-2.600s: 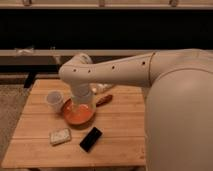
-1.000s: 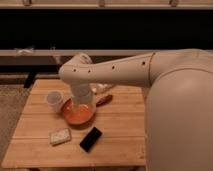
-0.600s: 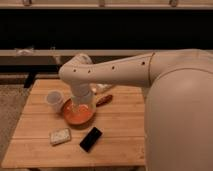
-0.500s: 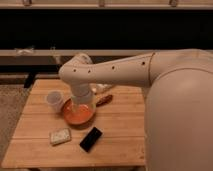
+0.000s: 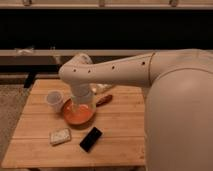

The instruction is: Place the eraser in the ceramic cup

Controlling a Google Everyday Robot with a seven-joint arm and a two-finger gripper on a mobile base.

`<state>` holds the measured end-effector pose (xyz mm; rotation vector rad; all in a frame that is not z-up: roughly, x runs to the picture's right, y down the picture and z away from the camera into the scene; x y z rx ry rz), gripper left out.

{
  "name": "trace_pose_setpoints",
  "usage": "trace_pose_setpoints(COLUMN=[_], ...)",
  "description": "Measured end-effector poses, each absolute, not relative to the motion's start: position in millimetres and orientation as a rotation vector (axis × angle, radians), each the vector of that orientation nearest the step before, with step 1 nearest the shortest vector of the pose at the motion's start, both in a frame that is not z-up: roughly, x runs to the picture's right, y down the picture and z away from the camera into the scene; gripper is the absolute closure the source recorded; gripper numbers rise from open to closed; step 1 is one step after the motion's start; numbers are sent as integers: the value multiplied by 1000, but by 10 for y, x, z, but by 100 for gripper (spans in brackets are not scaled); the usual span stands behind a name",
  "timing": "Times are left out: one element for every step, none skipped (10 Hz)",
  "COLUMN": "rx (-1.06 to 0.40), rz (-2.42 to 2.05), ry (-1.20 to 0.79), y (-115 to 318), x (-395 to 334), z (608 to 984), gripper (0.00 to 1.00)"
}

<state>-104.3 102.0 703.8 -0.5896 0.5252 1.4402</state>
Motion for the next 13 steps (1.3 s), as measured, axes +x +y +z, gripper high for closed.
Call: trace_pose_setpoints(rx=[-590,-590,-590,-590,-590,-588,-584,-586,-602,-616,-637,-661,-677], rz=[1440,1440,1440,1440,1439,1445,1463,1499,1534,1561,1592,1619,1638], ry=[525,525,525,525,528,539,556,577,596,608,623,641,654], y=[1021,1020,1020,1020,1023,1068,1165,1314,1441,1524,1644,1797,1885], x=[-1043,-1043,-1043,-1043,-1043,-1023,-982,-895,-798,-744,-700,-672,-651], z=[7039,7038,7038,7038,7036,7038,7055,7098,7123,7146,7185,7250,7274], gripper=[35,35,35,35,35,35,35,35,35,35,35,35,35])
